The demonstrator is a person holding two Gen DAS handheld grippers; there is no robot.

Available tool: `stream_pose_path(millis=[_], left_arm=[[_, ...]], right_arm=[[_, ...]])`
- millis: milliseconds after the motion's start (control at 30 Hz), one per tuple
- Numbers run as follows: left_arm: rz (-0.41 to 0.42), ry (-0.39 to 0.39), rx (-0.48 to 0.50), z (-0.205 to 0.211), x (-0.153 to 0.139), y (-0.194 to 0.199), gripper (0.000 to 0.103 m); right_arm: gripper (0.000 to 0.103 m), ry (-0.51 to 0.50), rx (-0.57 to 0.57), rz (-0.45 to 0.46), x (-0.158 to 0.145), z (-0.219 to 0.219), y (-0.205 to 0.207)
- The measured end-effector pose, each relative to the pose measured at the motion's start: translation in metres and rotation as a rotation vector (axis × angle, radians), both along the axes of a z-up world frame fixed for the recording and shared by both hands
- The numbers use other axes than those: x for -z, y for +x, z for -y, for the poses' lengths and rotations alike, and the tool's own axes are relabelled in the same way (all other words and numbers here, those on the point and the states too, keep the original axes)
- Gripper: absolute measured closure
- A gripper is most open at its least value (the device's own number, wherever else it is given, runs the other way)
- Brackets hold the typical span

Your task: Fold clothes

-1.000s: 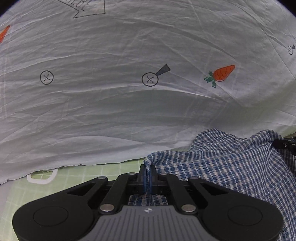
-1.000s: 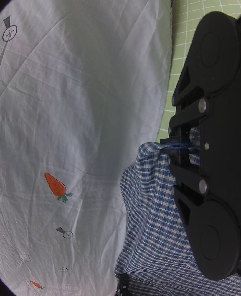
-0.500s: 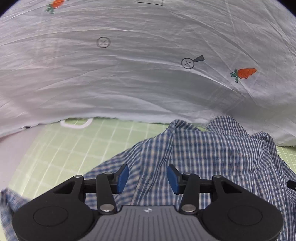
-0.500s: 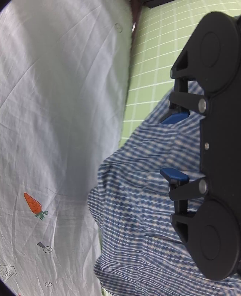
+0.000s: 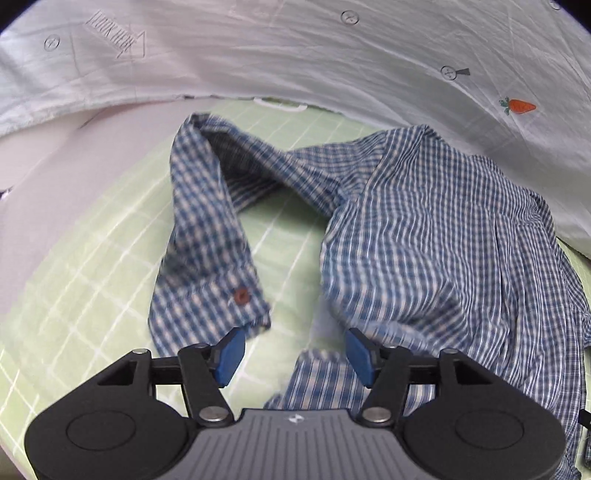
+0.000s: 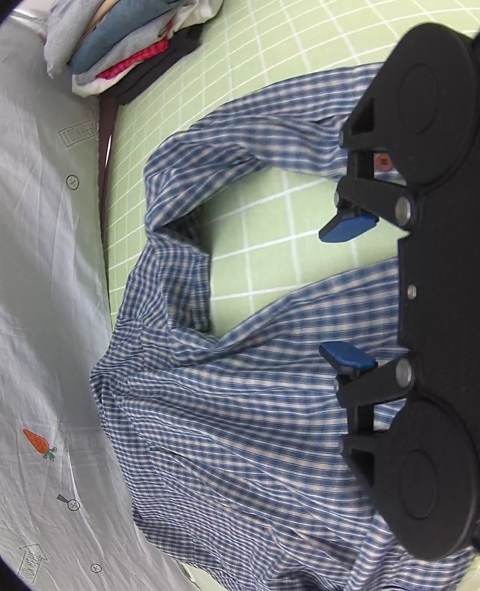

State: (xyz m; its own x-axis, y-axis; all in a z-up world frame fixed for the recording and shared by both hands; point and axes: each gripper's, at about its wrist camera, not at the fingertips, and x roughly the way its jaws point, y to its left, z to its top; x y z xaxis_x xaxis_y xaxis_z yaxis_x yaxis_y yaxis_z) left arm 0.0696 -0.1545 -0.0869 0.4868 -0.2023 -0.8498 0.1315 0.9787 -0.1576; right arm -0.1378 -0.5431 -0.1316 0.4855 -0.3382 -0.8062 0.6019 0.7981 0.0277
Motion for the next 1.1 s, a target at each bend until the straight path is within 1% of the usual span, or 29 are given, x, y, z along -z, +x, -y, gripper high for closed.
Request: stream_pose_path(millis=[67, 167, 333, 367, 400, 433, 467, 500, 533, 567, 600, 633, 700, 833, 933, 1000, 1100], left_arm=[[-0.050, -0.026, -0.020, -0.008, 0.008, -0.007, 0.042], [-0.074, -0.028, -0.025, -0.014, 0.014, -0.020, 0.042], [-0.078, -0.057, -0.002, -0.017, 0.019, -0.038, 0.043], [-0.077, -0.060, 0.007, -0.017, 0.021, -0.041, 0.045], [-0.074, -0.062, 0.014, -0.017, 0.021, -0.044, 0.053], [-0.071, -0.066, 0.020, -0.017, 0.022, -0.046, 0.060], [-0.069, -0.067, 0.024, -0.017, 0.022, -0.050, 0.076], [-0.067, -0.068, 0.028, -0.017, 0.022, -0.053, 0.089], [-0.064, -0.069, 0.032, -0.017, 0.022, -0.057, 0.091], [-0.053, -0.069, 0.036, -0.017, 0.021, -0.060, 0.094], [-0.041, -0.070, 0.040, -0.018, 0.019, -0.064, 0.100], [-0.022, -0.076, 0.040, -0.021, 0.018, -0.069, 0.100], [0.003, -0.084, 0.028, -0.025, 0.013, -0.077, 0.101], [0.057, -0.110, -0.011, -0.040, 0.004, -0.096, 0.101], [0.074, -0.101, -0.046, -0.051, 0.004, -0.109, 0.101], [0.071, -0.094, -0.068, -0.060, 0.007, -0.119, 0.101], [0.034, -0.101, -0.088, -0.071, 0.018, -0.130, 0.101]], right_arm=[[0.041, 0.014, -0.001, 0.002, 0.000, -0.007, -0.011], [0.039, 0.028, -0.003, -0.011, 0.000, -0.017, -0.027], [0.040, 0.042, -0.026, -0.035, 0.004, -0.036, -0.051], [0.040, 0.046, -0.033, -0.038, 0.005, -0.040, -0.056], [0.043, 0.050, -0.039, -0.039, 0.006, -0.043, -0.060], [0.048, 0.054, -0.044, -0.039, 0.007, -0.045, -0.062], [0.051, 0.059, -0.048, -0.039, 0.007, -0.047, -0.065], [0.057, 0.062, -0.050, -0.037, 0.008, -0.048, -0.068], [0.067, 0.065, -0.053, -0.035, 0.008, -0.049, -0.070], [0.072, 0.068, -0.055, -0.032, 0.008, -0.051, -0.072], [0.080, 0.068, -0.056, -0.029, 0.007, -0.051, -0.074], [0.087, 0.066, -0.055, -0.023, 0.007, -0.052, -0.076], [0.093, 0.059, -0.047, -0.008, 0.004, -0.051, -0.082], [0.096, 0.016, -0.025, 0.008, -0.005, -0.050, -0.095], [0.098, -0.011, -0.015, -0.002, -0.008, -0.049, -0.104], [0.098, -0.010, -0.007, -0.011, -0.007, -0.047, -0.109], [0.098, -0.032, -0.019, -0.051, -0.001, -0.050, -0.114]])
